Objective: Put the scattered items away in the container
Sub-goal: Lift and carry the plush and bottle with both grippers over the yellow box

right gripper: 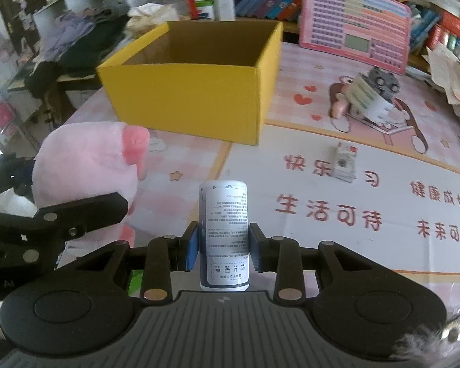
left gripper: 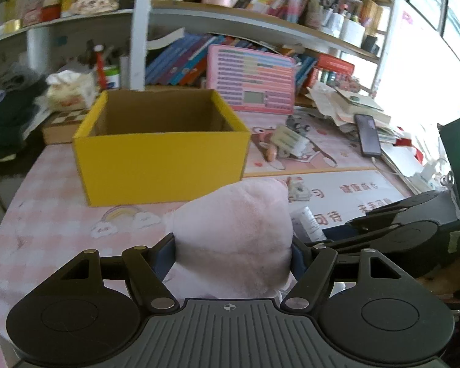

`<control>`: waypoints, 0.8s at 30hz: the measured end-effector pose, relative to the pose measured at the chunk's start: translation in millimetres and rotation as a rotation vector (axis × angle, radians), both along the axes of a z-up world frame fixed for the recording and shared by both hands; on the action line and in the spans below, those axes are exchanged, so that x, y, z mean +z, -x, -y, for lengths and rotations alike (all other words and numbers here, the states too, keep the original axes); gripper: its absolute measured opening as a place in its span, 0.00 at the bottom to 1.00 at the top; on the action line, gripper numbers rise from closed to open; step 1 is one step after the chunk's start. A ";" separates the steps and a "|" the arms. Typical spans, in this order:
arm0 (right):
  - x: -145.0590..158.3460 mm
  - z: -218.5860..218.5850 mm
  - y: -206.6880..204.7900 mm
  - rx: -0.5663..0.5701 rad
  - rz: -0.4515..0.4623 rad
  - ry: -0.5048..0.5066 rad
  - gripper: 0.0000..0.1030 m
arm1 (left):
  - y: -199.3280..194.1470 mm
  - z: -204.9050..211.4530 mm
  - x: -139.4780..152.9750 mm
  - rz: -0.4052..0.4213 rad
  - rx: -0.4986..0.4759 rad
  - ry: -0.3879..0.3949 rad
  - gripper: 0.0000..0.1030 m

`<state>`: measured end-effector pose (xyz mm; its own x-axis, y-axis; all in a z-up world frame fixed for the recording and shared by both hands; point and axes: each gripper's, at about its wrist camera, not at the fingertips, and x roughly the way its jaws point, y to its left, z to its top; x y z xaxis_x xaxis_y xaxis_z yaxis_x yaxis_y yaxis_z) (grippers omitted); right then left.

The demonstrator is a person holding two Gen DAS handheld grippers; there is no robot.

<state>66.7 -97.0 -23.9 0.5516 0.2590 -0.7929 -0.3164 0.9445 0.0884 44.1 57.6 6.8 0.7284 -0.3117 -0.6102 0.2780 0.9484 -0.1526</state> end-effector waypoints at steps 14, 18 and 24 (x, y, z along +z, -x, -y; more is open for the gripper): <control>5.2 -43.4 4.0 0.108 0.011 0.020 0.30 | 12.6 -57.9 4.6 0.003 0.149 0.029 0.70; 8.8 -55.7 -0.3 0.132 0.017 0.026 0.30 | 10.9 -67.4 11.5 0.025 0.162 0.030 0.70; 19.2 -71.1 -9.8 0.165 0.036 0.021 0.30 | 5.2 -80.2 25.7 0.072 0.178 0.029 0.70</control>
<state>76.5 -25.9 -4.7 0.5310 0.3320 -0.7796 -0.4701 0.8809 0.0548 38.9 137.8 32.5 0.8149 -0.1907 -0.5474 0.1175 0.9791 -0.1662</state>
